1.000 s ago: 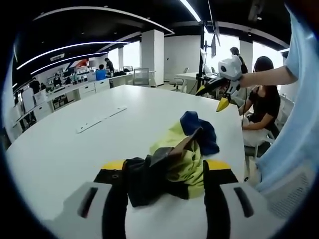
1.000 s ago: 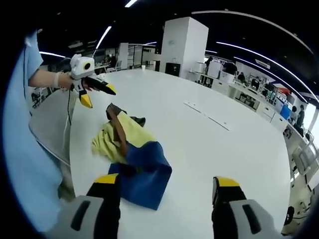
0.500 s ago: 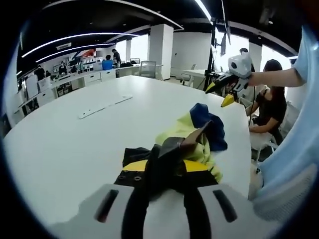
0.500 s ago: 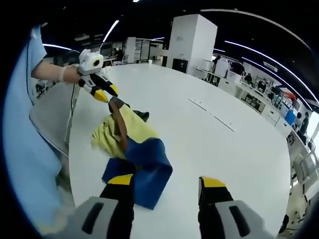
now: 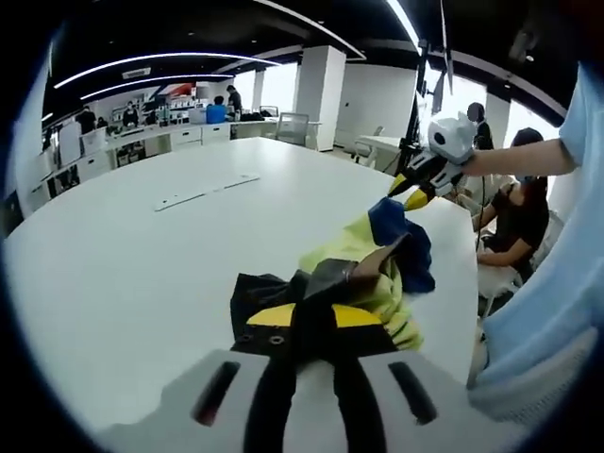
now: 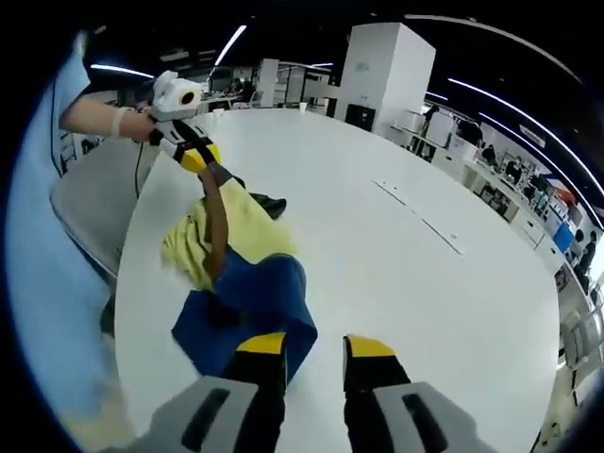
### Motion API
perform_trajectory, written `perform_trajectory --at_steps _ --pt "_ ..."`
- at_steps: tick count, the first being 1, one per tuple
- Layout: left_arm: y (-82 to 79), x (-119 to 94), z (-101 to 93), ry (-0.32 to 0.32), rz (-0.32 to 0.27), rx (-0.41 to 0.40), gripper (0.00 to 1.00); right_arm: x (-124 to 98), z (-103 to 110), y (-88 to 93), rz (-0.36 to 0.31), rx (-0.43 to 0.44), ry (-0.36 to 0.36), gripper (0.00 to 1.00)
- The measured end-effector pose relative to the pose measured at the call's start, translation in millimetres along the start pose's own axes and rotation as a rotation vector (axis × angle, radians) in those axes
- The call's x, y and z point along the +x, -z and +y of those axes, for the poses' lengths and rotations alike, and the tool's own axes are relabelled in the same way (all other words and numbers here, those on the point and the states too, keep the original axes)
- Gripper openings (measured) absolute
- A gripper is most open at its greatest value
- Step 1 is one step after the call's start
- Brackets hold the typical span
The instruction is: Fold the garment on the visible template until the final outline fits inside the template.
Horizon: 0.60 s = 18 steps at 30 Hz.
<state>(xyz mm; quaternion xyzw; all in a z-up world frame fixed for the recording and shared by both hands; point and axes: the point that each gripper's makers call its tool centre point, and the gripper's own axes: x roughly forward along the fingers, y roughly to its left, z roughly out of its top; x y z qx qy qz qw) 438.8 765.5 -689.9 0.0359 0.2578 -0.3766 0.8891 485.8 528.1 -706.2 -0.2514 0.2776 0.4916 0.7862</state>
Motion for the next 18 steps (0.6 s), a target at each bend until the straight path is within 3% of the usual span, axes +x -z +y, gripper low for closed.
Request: perform_trajectory --at_steps 5,8,10,18 --pt "4.7 1.6 -0.7 0.002 0.013 0.001 0.07 9.8 3.6 -4.4 -0.007 -0.027 -0.016 0.16" --pt "4.4 3.0 -2.3 0.004 0.016 0.002 0.04 9.3 11.5 -8.0 -0.02 -0.031 -0.056 0.0" --pt "3.7 3.9 -1.9 0.002 0.016 -0.009 0.0 5.5 12.8 -10.3 -0.025 -0.024 -0.049 0.0" --pt "-7.9 -3.9 3.3 -0.018 -0.013 -0.043 0.0 -21.2 11.1 -23.2 -0.085 0.092 -0.008 0.0"
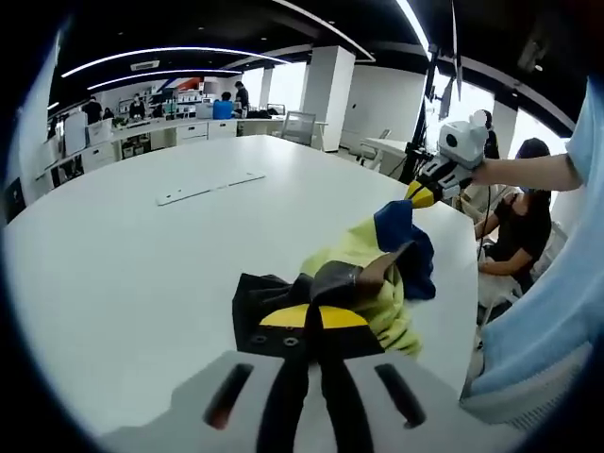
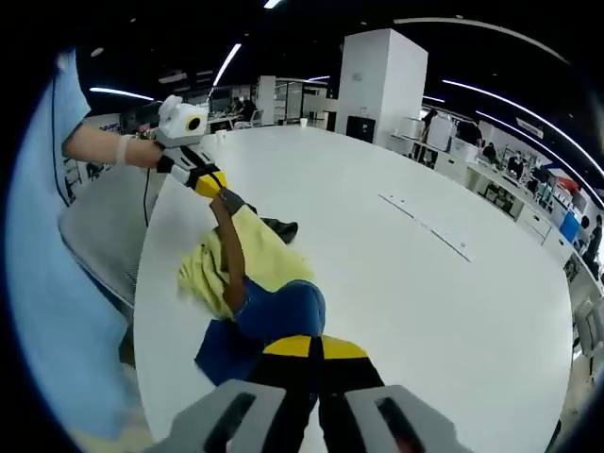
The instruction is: Fold the garment on the visible template until the final outline fits inside the template.
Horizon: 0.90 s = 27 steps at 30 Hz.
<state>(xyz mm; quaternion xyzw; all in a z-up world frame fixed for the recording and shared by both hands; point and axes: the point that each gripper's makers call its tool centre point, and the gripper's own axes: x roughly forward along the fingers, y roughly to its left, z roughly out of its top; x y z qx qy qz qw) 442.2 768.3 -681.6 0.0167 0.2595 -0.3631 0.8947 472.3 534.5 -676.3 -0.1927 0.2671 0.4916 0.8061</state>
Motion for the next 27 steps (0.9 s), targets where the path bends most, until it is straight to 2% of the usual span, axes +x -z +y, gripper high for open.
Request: perform_trajectory --at_steps 1,3,8,12,15,19,22,27 --pt "-4.1 -3.4 -1.2 0.009 -0.008 0.019 0.0 -5.5 -1.8 -4.0 -0.019 0.048 0.013 0.0" --pt "-11.5 -8.1 0.9 0.005 -0.025 0.032 0.0 -12.9 -3.1 -12.1 -0.054 0.086 0.022 0.0" --pt "-34.1 -20.0 2.7 0.002 -0.077 -0.018 0.0 -38.9 1.0 -42.1 -0.165 0.183 0.042 0.0" --pt "-53.1 -33.7 3.6 0.003 -0.115 -0.081 0.0 -51.9 2.6 -49.8 -0.188 0.188 0.061 0.0" --pt "-63.9 -45.0 5.0 -0.003 -0.13 -0.088 0.0 -60.6 5.0 -58.1 -0.216 0.195 0.069 0.0" --pt "-86.5 -64.4 2.9 0.004 -0.188 -0.106 0.0 -76.8 9.4 -82.1 -0.295 0.208 0.065 0.0" --pt "-110.4 -81.7 2.3 0.005 -0.269 -0.127 0.0 -90.6 9.4 -102.6 -0.356 0.199 0.074 0.0" --pt "-137.5 -104.9 -2.2 0.003 -0.331 -0.115 0.0 -114.0 15.4 -136.3 -0.426 0.152 0.063 0.0"
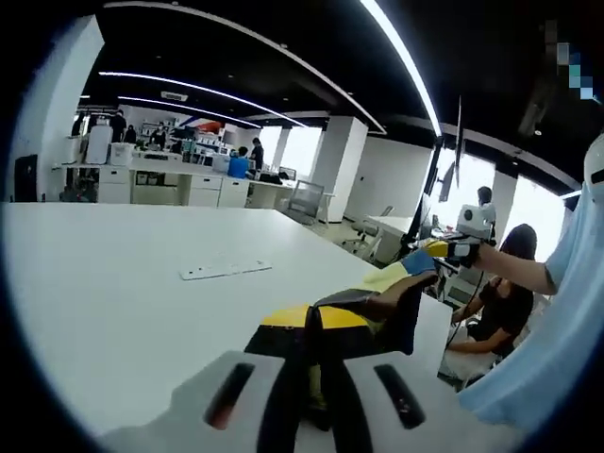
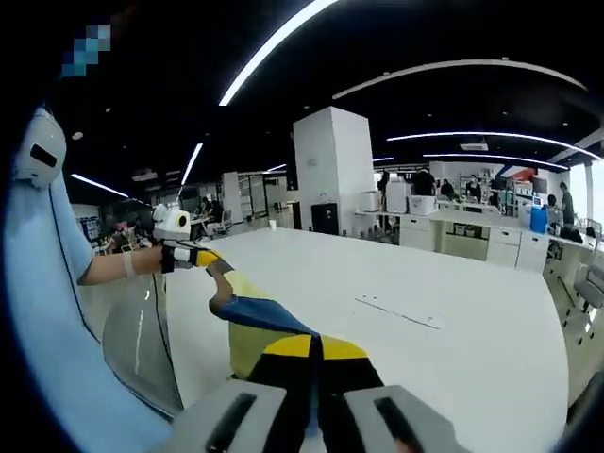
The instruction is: Fold the garment on the visible template until the final outline fits inside the template.
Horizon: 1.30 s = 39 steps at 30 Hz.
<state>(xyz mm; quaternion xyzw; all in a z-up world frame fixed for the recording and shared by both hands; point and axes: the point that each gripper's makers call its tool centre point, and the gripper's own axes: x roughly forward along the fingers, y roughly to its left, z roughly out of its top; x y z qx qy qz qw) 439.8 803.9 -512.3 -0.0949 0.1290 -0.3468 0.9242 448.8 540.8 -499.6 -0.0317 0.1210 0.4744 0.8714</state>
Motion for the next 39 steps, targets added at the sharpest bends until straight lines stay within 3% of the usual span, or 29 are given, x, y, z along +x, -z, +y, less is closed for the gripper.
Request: perform_trajectory --at_steps 9,13,15,17,20,23,26,28,37,39 --pt "-60.0 -21.9 -18.1 0.024 -0.072 0.094 0.0 -12.6 15.8 -56.3 -0.124 -0.058 -0.022 0.0" --pt "-89.6 -29.0 -28.4 0.039 -0.123 0.159 0.0 -22.3 10.0 -83.5 -0.212 -0.054 -0.035 0.0" --pt "-98.9 -27.0 -26.1 0.059 -0.154 0.146 0.0 -23.1 2.8 -87.3 -0.237 -0.026 -0.044 0.0" --pt "-87.3 -17.9 -12.6 0.051 -0.102 0.077 0.0 -13.2 -14.9 -73.5 -0.198 -0.024 -0.022 0.0" --pt "-52.2 7.3 20.2 0.01 0.005 0.018 0.0 14.9 -43.4 -30.3 -0.094 0.064 -0.003 0.0" --pt "-19.1 33.2 50.2 -0.01 0.085 -0.036 0.0 37.4 -54.1 -4.0 -0.045 0.109 0.001 0.0" --pt "5.1 60.3 78.5 -0.023 0.132 -0.104 0.0 62.8 -76.2 32.4 0.057 0.141 0.035 0.0" --pt "14.1 74.2 92.3 -0.039 0.162 -0.104 0.0 75.7 -86.6 43.4 0.076 0.152 0.037 0.0" --pt "31.3 128.0 138.3 -0.038 0.19 -0.139 0.0 114.6 -134.9 64.1 0.127 0.249 0.052 0.0" --pt "40.5 140.2 150.4 -0.045 0.197 -0.158 0.0 127.7 -151.1 79.6 0.169 0.311 0.066 0.0"
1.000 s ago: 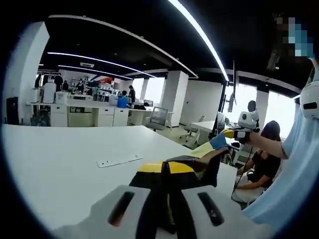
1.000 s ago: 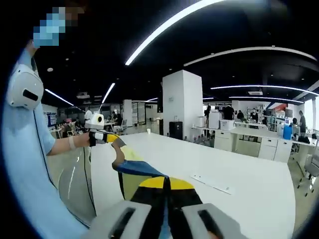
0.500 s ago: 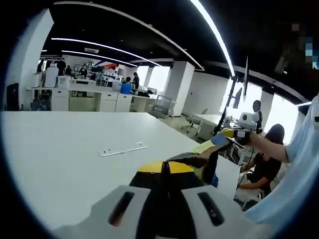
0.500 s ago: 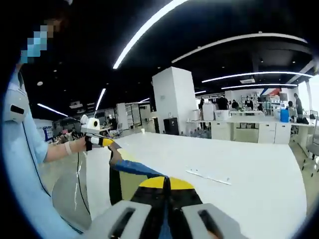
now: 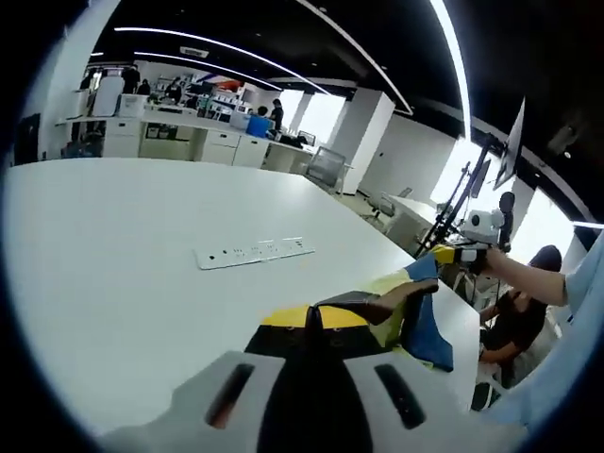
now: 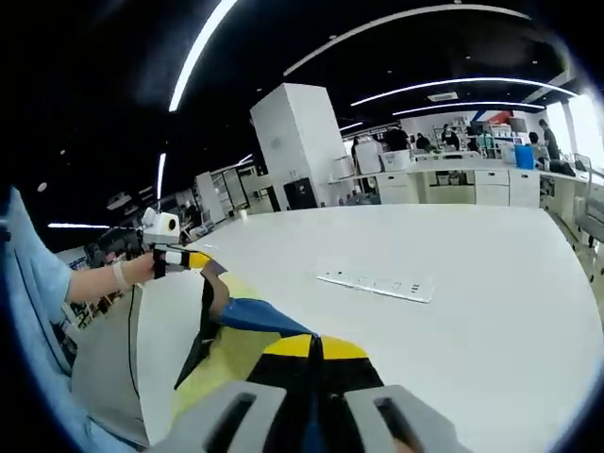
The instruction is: Fold the garment on the visible template until the final outline fits inside the template.
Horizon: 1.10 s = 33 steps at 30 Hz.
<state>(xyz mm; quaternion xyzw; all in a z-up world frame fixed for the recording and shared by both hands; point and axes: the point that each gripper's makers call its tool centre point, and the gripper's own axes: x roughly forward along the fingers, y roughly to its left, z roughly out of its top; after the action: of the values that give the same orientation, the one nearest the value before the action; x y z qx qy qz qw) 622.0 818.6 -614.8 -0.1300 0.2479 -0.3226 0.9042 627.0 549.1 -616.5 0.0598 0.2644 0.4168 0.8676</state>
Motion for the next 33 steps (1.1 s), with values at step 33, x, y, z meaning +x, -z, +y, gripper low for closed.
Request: perform_trajectory --at_steps 33 --pt "69.5 114.5 104.5 -0.166 0.255 -0.083 0.0 122.3 -109.5 66.2 0.272 0.15 0.136 0.0"
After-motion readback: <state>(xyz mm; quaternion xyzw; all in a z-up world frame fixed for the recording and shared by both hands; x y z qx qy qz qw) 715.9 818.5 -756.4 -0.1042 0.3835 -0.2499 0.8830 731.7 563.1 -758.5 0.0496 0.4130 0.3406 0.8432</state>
